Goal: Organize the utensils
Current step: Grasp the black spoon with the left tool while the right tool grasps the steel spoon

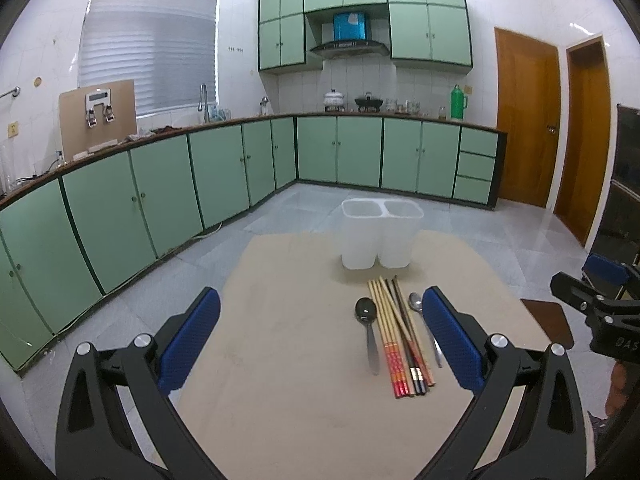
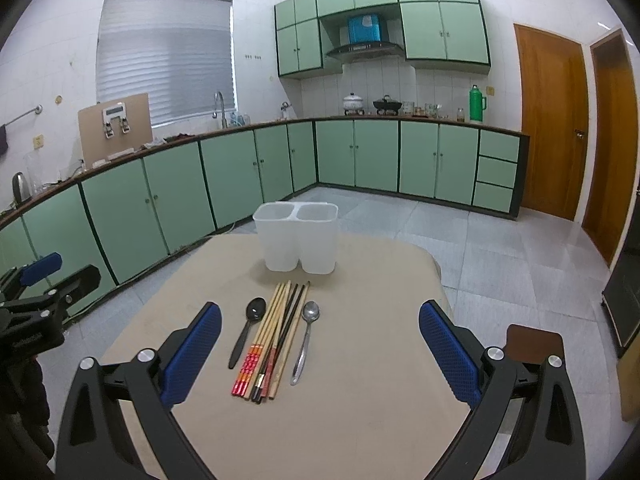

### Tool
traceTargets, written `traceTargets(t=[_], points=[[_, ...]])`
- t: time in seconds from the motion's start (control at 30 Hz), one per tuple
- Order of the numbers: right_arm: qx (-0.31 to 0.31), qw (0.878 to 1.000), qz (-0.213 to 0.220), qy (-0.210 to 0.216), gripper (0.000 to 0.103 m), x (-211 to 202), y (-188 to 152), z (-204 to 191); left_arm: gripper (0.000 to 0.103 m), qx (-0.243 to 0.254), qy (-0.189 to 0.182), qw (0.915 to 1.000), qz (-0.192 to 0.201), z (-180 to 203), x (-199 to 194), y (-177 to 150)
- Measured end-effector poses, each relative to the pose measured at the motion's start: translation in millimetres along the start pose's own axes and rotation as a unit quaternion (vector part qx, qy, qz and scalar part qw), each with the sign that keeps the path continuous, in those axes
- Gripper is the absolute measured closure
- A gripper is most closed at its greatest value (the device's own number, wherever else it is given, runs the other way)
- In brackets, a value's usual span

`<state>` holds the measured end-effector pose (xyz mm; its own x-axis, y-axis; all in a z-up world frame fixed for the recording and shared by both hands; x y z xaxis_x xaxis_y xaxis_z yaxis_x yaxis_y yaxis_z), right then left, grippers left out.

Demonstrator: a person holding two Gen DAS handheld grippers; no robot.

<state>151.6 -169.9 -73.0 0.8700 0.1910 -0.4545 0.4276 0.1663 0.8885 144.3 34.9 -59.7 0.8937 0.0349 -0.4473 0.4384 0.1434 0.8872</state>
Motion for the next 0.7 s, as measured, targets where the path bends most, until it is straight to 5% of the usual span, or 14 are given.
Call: traceTargets(t=[0.43,0.7], points=[[0.034,0.993,-0.106,0.04,0.007,133,-23,12,0.005,-0.002,0.0,0.9916,-0.13,0,144,-47],[0.031,0.982,-0.175,0.069,0.021,198,-51,6,0.005,-0.006,-0.007,0.9794,-0.202,7,203,-81]])
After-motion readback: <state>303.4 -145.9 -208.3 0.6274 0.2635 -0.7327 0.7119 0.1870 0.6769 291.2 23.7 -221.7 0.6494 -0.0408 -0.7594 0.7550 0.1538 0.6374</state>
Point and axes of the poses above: each gripper's, at about its wrist camera, not at the fingertips, and x roughly the way its jaws point, z to its right, y to its top, the point moved 10 cm from there along x, roughly the way its jaws point, and after that the axes turned 9 degrees about -x, right-handed, at the moved point
